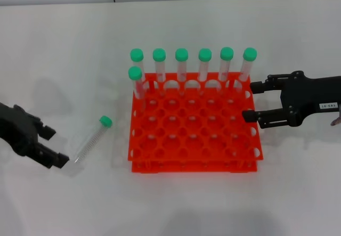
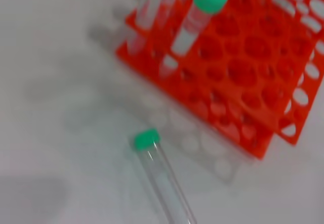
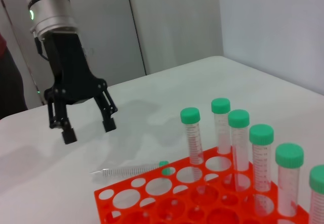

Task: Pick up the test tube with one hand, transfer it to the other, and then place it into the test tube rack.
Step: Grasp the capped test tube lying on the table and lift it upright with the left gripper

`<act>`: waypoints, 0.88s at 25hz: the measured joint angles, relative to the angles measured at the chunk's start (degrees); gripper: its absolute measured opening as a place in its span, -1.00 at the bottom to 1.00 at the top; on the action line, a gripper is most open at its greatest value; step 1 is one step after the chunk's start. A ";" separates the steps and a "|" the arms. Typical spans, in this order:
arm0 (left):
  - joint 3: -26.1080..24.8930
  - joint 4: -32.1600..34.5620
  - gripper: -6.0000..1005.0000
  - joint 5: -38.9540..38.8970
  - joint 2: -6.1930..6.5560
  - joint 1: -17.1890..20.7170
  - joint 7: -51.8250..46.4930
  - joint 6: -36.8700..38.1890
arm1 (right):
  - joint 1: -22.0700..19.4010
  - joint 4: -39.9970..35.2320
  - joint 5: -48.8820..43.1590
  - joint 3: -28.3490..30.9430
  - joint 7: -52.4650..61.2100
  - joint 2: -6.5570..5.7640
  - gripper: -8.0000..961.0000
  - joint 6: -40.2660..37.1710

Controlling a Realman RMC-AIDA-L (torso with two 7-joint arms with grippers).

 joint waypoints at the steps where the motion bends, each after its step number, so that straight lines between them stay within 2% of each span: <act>1: 2.30 -0.20 0.75 1.56 -0.04 -0.94 -1.74 0.56 | -0.01 -0.01 0.01 0.14 -0.02 0.00 0.57 0.00; 6: 5.86 -0.47 0.75 5.01 -0.48 -2.19 -6.24 0.05 | -0.21 -0.01 -0.06 0.60 -0.19 0.21 0.57 0.07; 10: 6.03 -0.50 0.75 6.91 -1.27 -2.59 -8.02 -0.92 | -0.30 -0.01 -0.03 0.61 -0.27 0.23 0.57 0.11; 14: 6.03 -0.53 0.75 6.97 -1.34 -2.66 -9.05 -1.58 | -0.34 -0.01 0.02 0.67 -0.30 0.27 0.57 0.10; 17: 6.27 -0.68 0.75 7.27 -2.47 -2.71 -10.07 -2.82 | -0.34 -0.01 0.03 0.69 -0.37 0.33 0.57 0.10; 22: 7.83 -1.64 0.75 7.54 -3.18 -2.54 -10.93 -3.98 | -0.35 0.00 0.08 0.69 -0.40 0.34 0.57 0.09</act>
